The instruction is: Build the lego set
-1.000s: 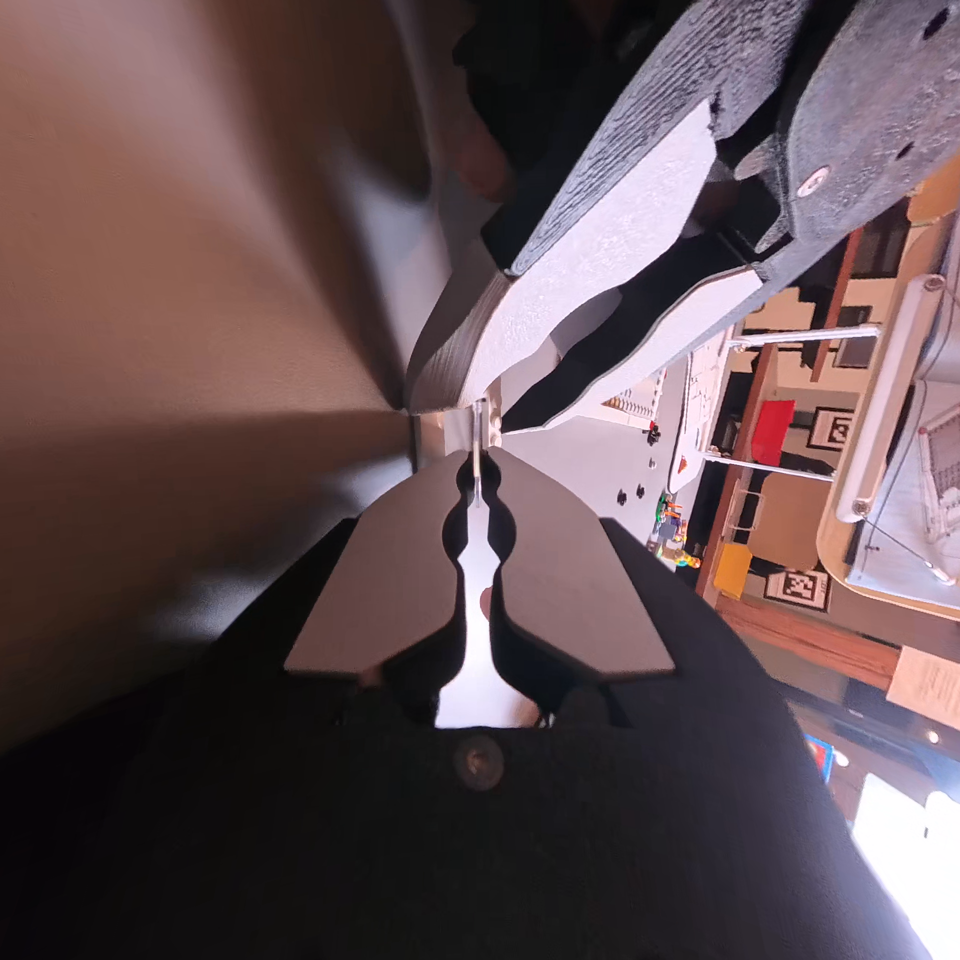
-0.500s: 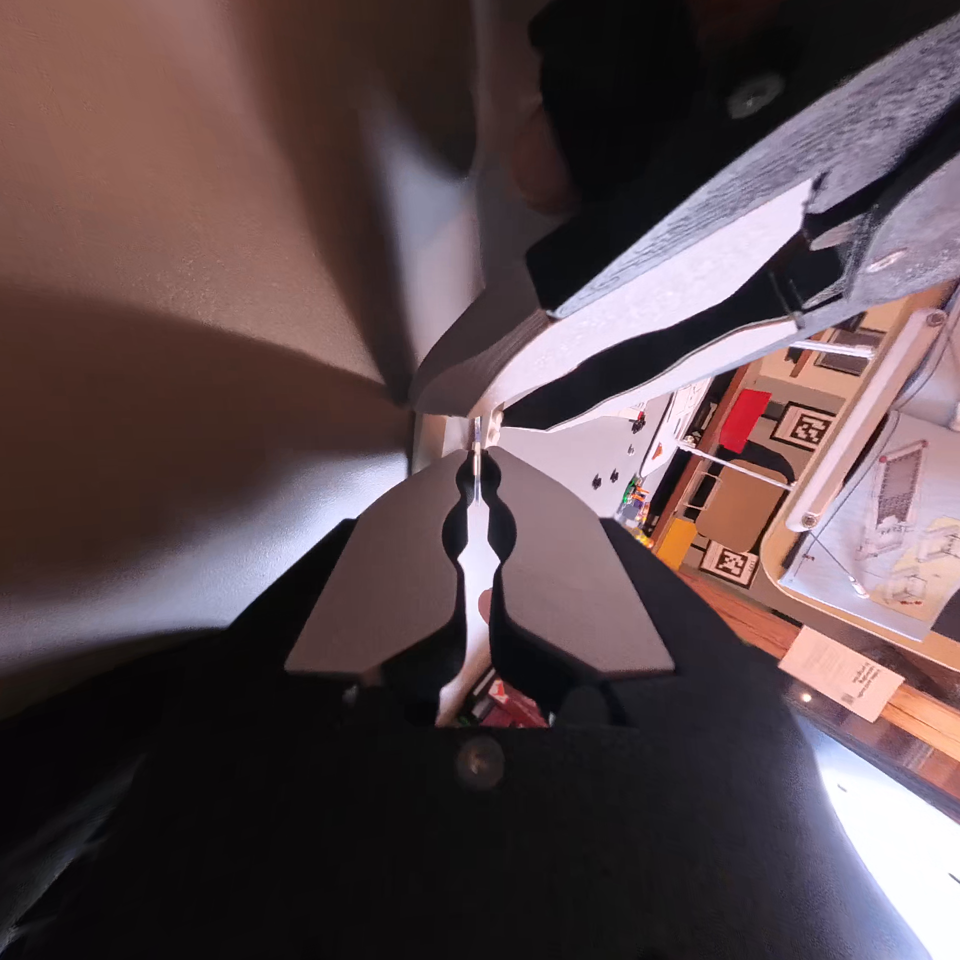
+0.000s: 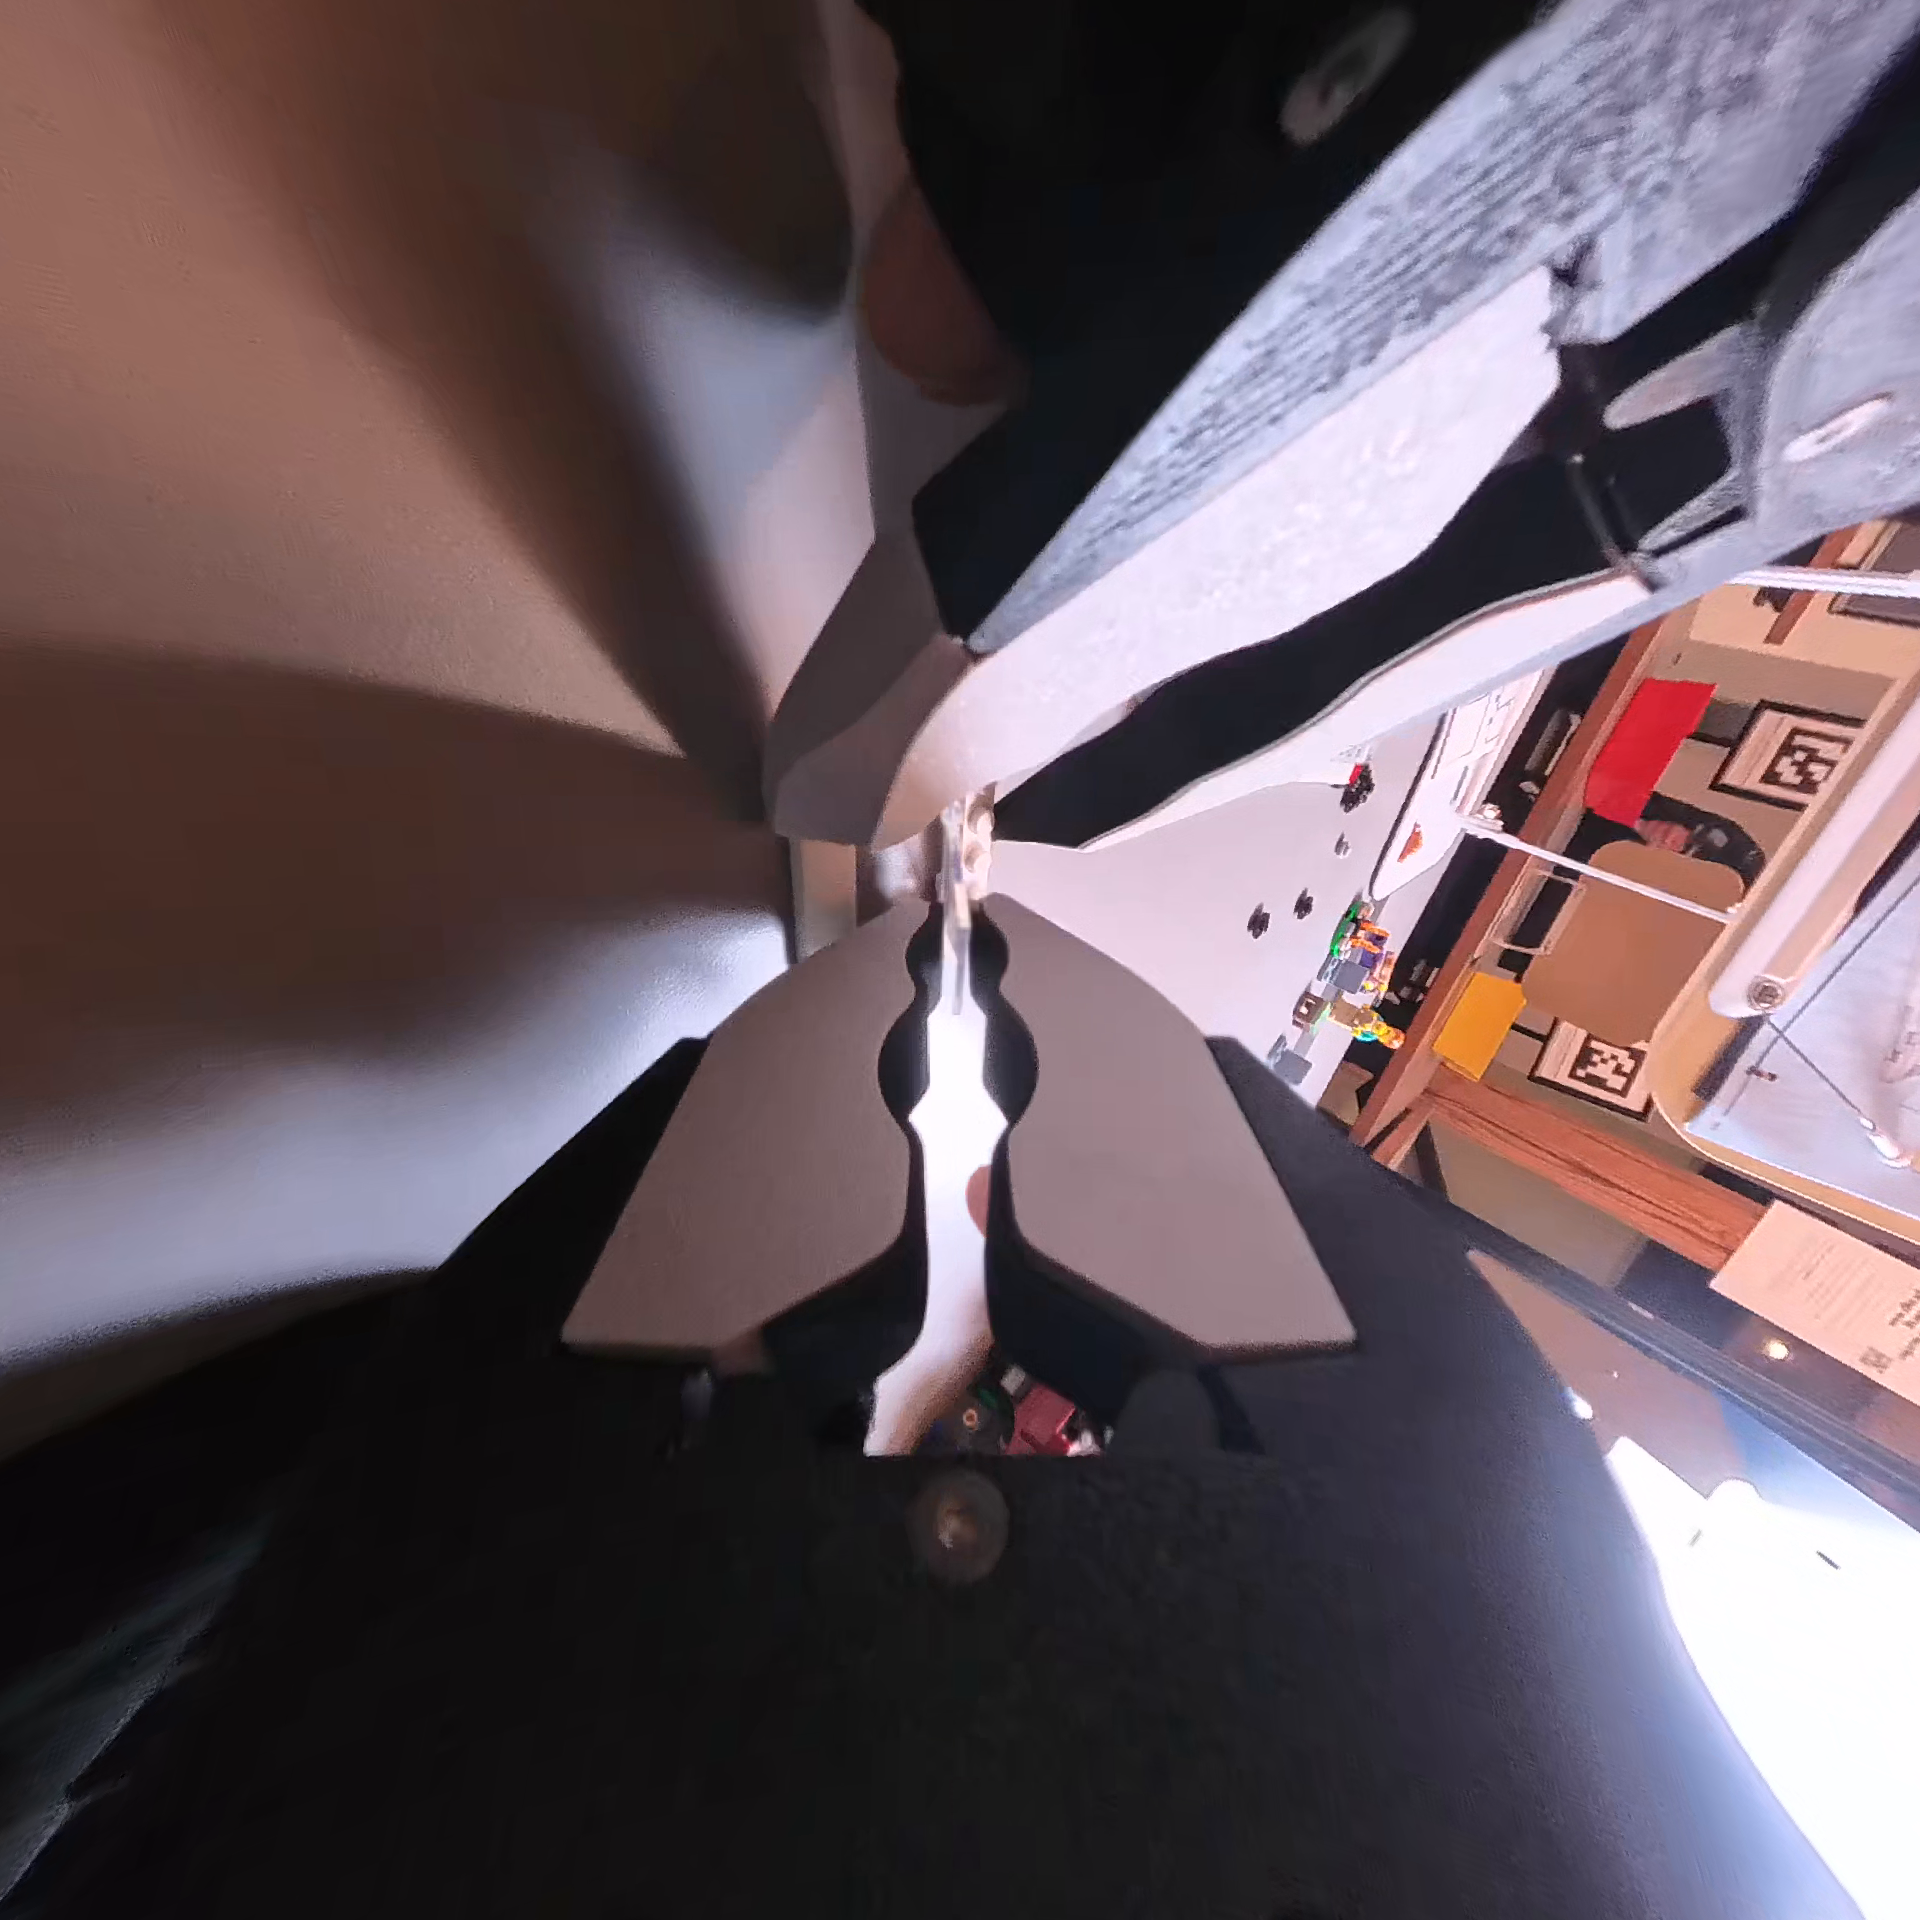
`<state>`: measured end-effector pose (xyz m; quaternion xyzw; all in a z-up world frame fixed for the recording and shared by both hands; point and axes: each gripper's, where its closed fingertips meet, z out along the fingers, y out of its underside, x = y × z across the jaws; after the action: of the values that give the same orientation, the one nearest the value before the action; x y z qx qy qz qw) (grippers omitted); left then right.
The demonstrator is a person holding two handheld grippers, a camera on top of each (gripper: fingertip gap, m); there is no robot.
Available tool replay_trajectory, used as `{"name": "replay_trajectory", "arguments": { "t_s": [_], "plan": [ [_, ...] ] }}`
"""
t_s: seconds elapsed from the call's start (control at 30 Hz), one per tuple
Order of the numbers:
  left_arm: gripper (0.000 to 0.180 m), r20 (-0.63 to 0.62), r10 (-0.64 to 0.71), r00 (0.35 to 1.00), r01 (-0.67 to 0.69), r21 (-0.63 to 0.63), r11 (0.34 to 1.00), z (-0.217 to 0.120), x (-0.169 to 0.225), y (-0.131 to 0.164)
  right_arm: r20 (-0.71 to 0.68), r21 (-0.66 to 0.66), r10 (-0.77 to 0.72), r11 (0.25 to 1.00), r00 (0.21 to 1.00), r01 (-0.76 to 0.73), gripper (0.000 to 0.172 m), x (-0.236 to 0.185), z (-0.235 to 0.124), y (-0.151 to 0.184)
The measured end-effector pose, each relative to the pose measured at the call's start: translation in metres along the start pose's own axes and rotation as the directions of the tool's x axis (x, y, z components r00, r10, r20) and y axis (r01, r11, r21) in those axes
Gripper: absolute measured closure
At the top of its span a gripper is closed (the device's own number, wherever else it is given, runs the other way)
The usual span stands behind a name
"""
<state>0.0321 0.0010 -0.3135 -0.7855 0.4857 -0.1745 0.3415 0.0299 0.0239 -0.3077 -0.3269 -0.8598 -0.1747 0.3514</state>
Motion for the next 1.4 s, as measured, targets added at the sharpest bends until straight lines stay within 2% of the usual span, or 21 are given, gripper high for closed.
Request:
{"name": "replay_trajectory", "arguments": {
  "t_s": [0.4,0.47,0.6,0.73,1.03,1.13,1.23,1.4],
  "plan": [
    [0.138,-0.002,-0.005,1.000,0.005,0.001,1.000,0.000,0.000,0.000,0.005,0.092,0.077,0.993,0.997,-0.078,0.153,0.000,-0.009,-0.001],
    [0.138,-0.002,-0.006,1.000,0.006,0.002,1.000,0.000,0.000,0.000,0.015,0.100,0.095,0.990,0.995,-0.096,0.155,0.000,-0.008,-0.001],
    [0.138,-0.002,-0.003,1.000,0.003,0.005,1.000,0.000,0.000,0.000,0.029,0.107,0.121,0.987,0.992,-0.124,0.170,-0.002,-0.006,0.000],
    [0.139,-0.006,0.007,1.000,-0.007,0.081,0.997,-0.009,0.001,-0.010,0.037,0.116,0.159,0.980,0.987,-0.162,0.170,-0.001,-0.007,0.004],
    [0.178,0.140,0.230,0.963,-0.252,0.163,0.954,-0.020,0.001,-0.027,0.119,0.182,0.306,0.928,0.945,-0.324,0.170,0.001,-0.017,-0.002],
    [0.179,0.194,0.300,0.934,-0.332,0.161,0.929,-0.023,-0.002,-0.029,0.145,0.214,0.367,0.895,0.919,-0.392,0.168,0.007,-0.021,0.000],
    [0.179,0.206,0.312,0.927,-0.350,0.184,0.918,-0.027,-0.004,-0.030,0.182,0.292,0.399,0.851,0.898,-0.437,0.161,0.012,-0.032,-0.003],
    [0.179,0.228,0.339,0.913,-0.383,0.186,0.905,-0.028,-0.003,-0.032,0.148,0.312,0.381,0.858,0.913,-0.409,0.167,0.013,-0.036,-0.001]
  ]
}}
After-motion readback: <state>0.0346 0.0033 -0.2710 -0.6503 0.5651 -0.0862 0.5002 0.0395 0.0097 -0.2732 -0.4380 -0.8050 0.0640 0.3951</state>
